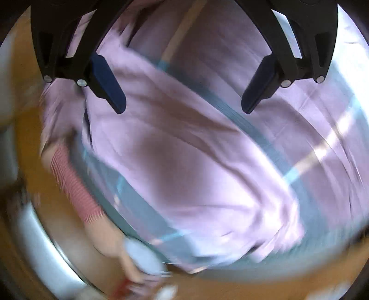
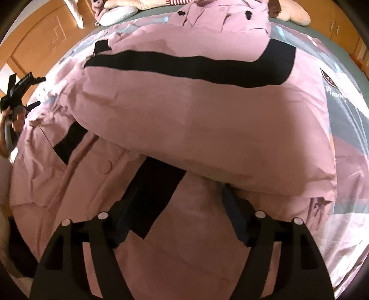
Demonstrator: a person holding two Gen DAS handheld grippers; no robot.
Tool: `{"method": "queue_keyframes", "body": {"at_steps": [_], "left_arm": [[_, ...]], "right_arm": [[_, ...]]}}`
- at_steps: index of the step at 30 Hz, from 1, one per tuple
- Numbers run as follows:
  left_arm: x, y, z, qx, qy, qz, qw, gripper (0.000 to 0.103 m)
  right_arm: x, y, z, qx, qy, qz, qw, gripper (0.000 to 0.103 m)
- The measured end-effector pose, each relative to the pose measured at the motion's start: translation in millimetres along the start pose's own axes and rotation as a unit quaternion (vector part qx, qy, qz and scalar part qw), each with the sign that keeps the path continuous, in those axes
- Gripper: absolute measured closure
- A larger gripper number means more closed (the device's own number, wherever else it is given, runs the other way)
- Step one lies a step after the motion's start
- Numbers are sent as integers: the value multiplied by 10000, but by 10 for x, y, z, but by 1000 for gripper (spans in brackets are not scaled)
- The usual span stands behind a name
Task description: Fold large clothes
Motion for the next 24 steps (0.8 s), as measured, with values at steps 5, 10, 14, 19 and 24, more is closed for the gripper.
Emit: {"method": "queue_keyframes", "body": {"at_steps": [5,10,14,19,24], "left_arm": [[185,393,267,-1092,32,-898,9899,2],[242,257,368,-853,-257,-971,9913,66],[-83,36,501,-627,-749,-1588,9825,99],[-896,-1011,281,421,-1157,-2398,9630,99],[-1414,-2378,-986,2487,-659,-3221,9111,95]], "right_arm": [[68,13,-3,-213,-28,-82,9997,17],[85,-4,10,-203,-70,-58,9998,14],[31,12,5,-190,-40,-74,9998,15],[-250,14,82,225,-431,571,9972,15],[-910,-258,178,1043,-1732,1352,9700,15]]}}
Point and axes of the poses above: each gripper's, at about its wrist camera, not at the fingertips, and x roughly the way its jaws point, y to its left, z to its top, the point moved 4 cm from there along x, roughly the way its jaws point, and after that the axes turned 7 degrees about z, right-handed, at the moved point
